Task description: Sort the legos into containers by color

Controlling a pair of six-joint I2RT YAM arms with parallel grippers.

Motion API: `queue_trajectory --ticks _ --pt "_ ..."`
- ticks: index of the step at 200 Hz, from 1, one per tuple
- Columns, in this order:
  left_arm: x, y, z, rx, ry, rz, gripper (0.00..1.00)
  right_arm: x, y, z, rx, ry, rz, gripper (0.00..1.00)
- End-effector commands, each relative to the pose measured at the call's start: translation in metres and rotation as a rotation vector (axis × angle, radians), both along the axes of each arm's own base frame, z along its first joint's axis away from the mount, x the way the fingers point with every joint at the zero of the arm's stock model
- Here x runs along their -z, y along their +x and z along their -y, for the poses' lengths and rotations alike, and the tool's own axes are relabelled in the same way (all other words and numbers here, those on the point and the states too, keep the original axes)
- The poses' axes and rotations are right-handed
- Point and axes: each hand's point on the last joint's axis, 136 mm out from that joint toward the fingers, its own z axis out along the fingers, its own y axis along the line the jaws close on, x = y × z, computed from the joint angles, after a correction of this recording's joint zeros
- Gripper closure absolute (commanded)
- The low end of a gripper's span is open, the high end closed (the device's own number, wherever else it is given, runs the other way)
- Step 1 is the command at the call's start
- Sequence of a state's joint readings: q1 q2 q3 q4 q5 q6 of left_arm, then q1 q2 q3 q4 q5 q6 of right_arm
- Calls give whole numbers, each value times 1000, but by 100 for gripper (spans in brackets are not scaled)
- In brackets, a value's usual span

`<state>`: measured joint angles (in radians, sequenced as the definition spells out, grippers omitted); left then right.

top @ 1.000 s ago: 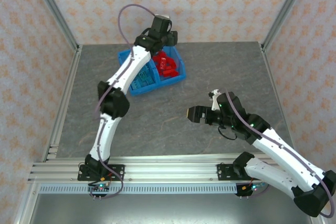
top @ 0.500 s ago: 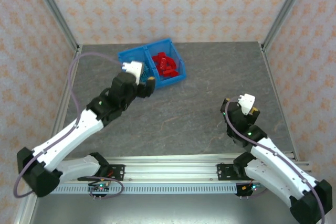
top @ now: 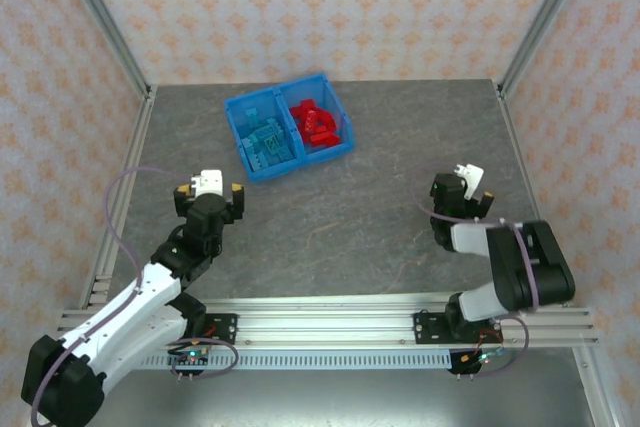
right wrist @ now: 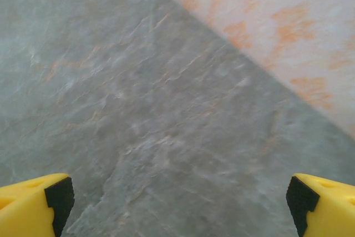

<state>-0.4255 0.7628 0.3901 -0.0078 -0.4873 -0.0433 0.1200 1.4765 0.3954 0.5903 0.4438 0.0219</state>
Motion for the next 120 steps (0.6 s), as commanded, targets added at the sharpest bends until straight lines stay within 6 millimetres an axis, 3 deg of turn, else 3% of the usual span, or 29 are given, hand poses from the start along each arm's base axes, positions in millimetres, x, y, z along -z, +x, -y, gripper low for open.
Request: queue_trajectory --ticks 1,11,18,27,71,84,98,120 --pt "-4 6 -17 -59 45 69 0 -25 39 -18 -168 107 118 1" --pt "2 11 -21 -64 53 72 0 -16 32 -12 -160 131 148 1" --pt "7 15 -24 -69 44 73 0 -22 34 -12 -166 118 216 1" --pt "13 22 -26 -63 19 70 0 -20 33 -12 -158 126 161 1" --pt "35 81 -34 -15 -37 73 0 -19 37 -20 -202 116 138 1" --pt "51 95 -36 7 -94 41 0 -18 37 -21 -210 117 137 1" --pt "69 102 -38 6 -105 22 0 -20 38 -21 -210 117 141 1" --pt "73 106 -39 10 -119 10 0 -19 38 -21 -209 117 138 1"
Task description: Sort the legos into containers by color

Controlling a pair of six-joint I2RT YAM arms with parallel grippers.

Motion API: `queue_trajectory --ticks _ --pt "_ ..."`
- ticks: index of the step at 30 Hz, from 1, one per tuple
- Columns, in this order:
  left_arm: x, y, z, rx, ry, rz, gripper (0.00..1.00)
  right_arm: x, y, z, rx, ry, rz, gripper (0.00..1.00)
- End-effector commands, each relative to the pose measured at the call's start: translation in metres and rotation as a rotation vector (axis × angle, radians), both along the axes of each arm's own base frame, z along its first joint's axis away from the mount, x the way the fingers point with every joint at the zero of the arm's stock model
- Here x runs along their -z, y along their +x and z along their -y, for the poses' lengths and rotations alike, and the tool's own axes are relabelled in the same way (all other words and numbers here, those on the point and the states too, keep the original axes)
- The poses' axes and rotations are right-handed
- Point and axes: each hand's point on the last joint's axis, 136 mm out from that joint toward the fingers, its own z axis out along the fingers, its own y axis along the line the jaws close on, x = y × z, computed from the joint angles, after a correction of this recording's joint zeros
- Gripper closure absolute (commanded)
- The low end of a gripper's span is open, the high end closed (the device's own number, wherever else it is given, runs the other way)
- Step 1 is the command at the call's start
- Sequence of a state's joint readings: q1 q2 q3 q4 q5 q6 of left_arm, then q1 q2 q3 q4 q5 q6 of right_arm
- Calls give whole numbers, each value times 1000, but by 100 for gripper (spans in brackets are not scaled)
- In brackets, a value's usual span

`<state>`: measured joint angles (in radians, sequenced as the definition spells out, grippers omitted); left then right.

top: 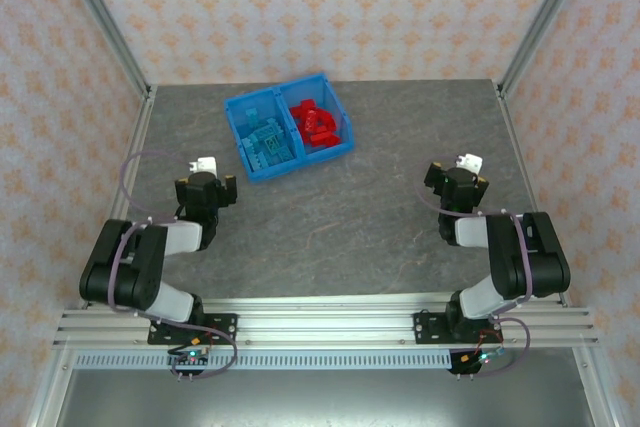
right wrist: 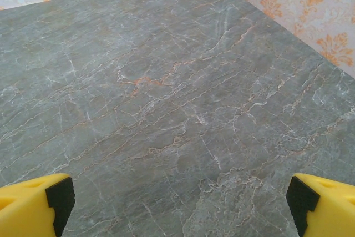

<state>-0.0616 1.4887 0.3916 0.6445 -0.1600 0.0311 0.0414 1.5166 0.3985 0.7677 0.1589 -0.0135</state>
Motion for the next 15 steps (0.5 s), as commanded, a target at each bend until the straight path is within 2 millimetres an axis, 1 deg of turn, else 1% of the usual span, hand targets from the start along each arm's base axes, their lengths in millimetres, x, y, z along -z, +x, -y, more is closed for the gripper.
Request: queue_trajectory --ticks 1,15 --pt "-30 23 9 48 -48 139 0 -8 6 -4 -22 -2 26 1" --pt "-29 23 7 47 -57 129 0 -9 6 -4 -23 -3 27 1"
